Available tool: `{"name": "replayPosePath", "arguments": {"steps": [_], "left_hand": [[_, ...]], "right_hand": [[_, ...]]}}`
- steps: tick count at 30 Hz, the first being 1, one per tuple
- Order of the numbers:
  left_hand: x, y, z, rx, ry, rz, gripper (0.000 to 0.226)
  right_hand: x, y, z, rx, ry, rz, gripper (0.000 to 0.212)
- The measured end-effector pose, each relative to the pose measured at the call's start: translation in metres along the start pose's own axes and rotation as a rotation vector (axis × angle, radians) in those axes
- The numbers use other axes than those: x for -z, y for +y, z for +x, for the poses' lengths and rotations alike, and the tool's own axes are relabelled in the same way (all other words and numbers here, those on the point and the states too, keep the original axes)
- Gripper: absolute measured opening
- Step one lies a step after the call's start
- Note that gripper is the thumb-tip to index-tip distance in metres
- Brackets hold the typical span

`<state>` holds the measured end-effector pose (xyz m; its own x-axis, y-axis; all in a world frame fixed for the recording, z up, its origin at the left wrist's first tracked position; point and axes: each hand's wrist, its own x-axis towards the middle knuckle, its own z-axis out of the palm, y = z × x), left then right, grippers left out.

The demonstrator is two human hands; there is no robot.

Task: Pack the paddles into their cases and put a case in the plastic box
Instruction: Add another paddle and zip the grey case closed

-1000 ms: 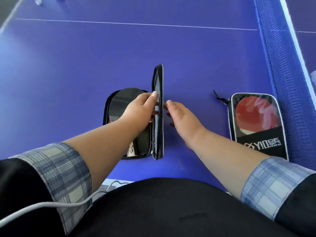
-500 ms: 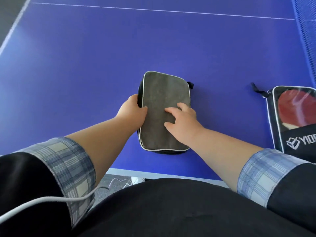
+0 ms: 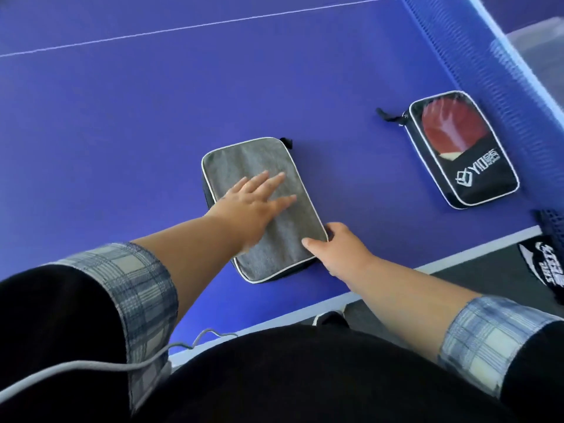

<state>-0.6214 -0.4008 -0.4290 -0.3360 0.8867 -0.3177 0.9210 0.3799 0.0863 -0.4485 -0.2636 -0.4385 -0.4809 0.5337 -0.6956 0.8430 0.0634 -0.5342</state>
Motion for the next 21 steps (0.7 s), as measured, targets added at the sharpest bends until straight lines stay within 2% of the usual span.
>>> {"name": "replayPosePath", "arguments": {"steps": [2,5,6,10,13,15,18,21], "left_hand": [[-0.002,0.009,0.012,-0.016,-0.116,0.039,0.091],[-0.007,0.018,0.018,0.043,-0.181,0.076,0.084],[-0.009,0.019,0.019,0.054,-0.184,0.075,0.085],[-0.007,0.019,0.02,0.079,-0.195,0.062,0.084],[-0.002,0.023,0.026,0.179,-0.193,0.035,0.077],[0.001,0.026,0.034,0.228,-0.191,0.05,0.065],[0.009,0.03,0.053,0.167,-0.181,0.152,0.057],[0.017,0.032,0.071,0.266,-0.013,0.095,0.058]], "right_hand": [[0.002,0.007,-0.007,-0.01,-0.078,-0.002,0.058],[0.005,0.011,-0.005,0.101,-0.103,-0.152,0.077],[0.004,0.012,-0.003,0.139,-0.088,-0.217,0.077],[0.001,0.015,0.006,0.22,0.008,-0.291,0.042],[0.018,0.008,0.022,0.268,0.093,-0.329,0.021],[0.038,-0.002,0.042,0.296,0.14,-0.342,0.02],[0.071,-0.02,0.078,0.322,0.157,-0.388,0.023],[0.094,-0.036,0.11,0.35,0.132,-0.461,0.029]]}}
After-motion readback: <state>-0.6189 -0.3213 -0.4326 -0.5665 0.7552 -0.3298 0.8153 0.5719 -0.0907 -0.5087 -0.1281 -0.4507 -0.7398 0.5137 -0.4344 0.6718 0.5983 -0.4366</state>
